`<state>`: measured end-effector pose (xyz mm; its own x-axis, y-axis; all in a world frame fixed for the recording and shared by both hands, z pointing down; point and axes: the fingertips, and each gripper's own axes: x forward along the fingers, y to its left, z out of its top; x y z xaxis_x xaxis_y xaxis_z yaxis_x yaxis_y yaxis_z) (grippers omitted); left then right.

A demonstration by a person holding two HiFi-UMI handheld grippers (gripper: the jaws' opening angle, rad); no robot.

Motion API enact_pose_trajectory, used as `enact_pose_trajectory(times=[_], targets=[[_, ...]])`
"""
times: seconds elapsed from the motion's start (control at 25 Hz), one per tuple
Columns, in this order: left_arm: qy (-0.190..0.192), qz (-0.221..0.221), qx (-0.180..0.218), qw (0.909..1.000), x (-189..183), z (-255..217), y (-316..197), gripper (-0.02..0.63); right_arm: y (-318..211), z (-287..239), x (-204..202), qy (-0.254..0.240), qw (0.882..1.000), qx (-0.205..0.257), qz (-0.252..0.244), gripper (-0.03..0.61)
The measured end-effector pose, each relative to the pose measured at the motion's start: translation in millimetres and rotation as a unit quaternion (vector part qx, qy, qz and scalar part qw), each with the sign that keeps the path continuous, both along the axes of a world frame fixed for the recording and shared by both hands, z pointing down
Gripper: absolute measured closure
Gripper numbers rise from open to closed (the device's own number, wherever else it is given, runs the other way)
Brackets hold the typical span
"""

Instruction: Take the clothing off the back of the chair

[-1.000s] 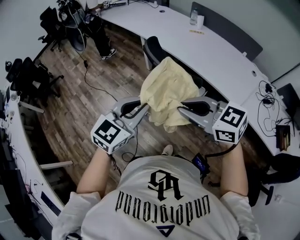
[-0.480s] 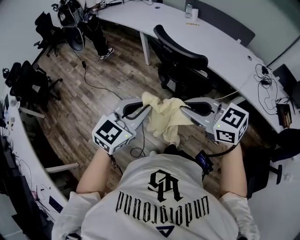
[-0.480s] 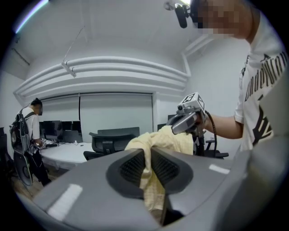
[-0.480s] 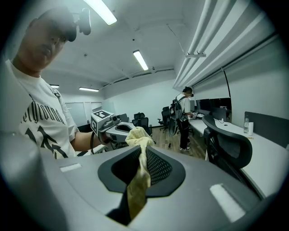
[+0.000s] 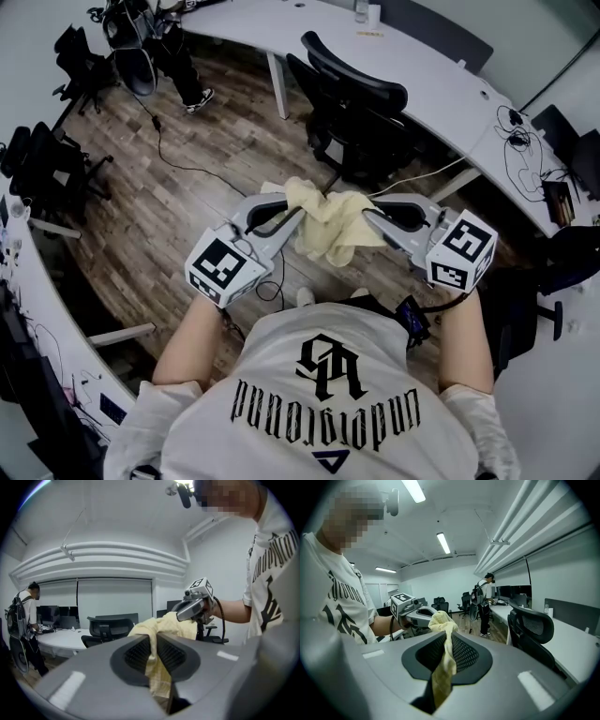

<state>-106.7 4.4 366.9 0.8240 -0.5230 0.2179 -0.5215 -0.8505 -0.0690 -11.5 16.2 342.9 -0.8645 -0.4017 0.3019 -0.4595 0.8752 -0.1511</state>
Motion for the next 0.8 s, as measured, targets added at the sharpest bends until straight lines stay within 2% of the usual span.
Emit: enact_pose_trajectory(times=[0.32,0.72,0.8], targets=[[0.016,-0.002,-0.004,0.9999,35.0,3.8,34.2,0.529,35.8,6.5,22.1,0.006,1.0,0.019,-0.001,0.538],[0.029,-0.018,-0.028,0.999,97.2,16.3,92.5,0.529,94.2,20.7,83.3,0.013,1.0,0.028,0.004,0.538],[0.02,-0.023,-0.028,0.9991,109.1,20.0,106.2,0.529,108.0,23.8,96.3,0.011,0.999,0.032,0.002,0.538]])
